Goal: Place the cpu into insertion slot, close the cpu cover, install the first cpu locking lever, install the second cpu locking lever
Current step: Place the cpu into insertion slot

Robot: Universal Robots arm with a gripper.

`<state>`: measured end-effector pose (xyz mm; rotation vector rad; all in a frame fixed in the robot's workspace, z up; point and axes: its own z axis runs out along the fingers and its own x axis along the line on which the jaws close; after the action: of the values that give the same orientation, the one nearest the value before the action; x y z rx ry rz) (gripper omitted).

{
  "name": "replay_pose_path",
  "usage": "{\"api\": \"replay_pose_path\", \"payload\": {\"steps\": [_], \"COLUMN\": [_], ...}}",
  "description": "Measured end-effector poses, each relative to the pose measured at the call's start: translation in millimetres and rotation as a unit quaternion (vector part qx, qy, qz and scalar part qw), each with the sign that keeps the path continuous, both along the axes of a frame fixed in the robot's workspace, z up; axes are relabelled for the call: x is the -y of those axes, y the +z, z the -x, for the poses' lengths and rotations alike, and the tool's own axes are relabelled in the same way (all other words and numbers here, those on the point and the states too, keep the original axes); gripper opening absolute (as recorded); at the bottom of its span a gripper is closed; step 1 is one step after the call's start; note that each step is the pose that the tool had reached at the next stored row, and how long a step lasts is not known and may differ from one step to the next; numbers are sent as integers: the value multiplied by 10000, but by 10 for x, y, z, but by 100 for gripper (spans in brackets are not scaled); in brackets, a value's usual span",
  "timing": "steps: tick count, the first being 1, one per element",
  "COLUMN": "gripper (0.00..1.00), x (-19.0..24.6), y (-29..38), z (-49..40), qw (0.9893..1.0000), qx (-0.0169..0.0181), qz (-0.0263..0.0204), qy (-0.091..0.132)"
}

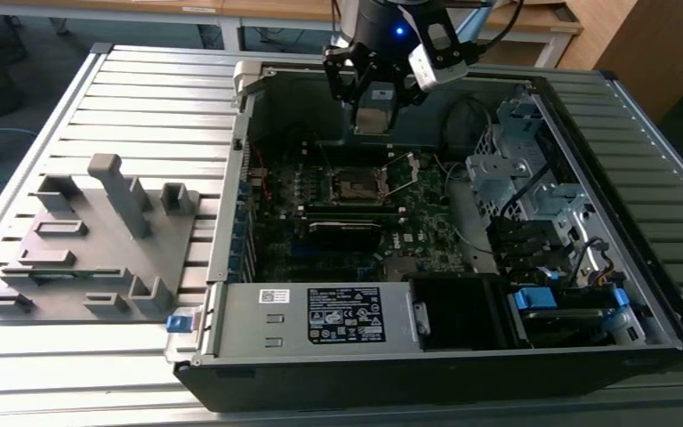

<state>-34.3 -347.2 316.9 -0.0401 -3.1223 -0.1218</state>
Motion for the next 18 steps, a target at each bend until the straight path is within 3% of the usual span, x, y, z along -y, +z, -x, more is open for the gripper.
{"api": "replay_pose_path", "payload": {"steps": [18], "gripper": [54], "x": [0], "y": [-91], "z": [0], "qw": [10000], "qx": [1], "qz": [-1], "qy": [0]}}
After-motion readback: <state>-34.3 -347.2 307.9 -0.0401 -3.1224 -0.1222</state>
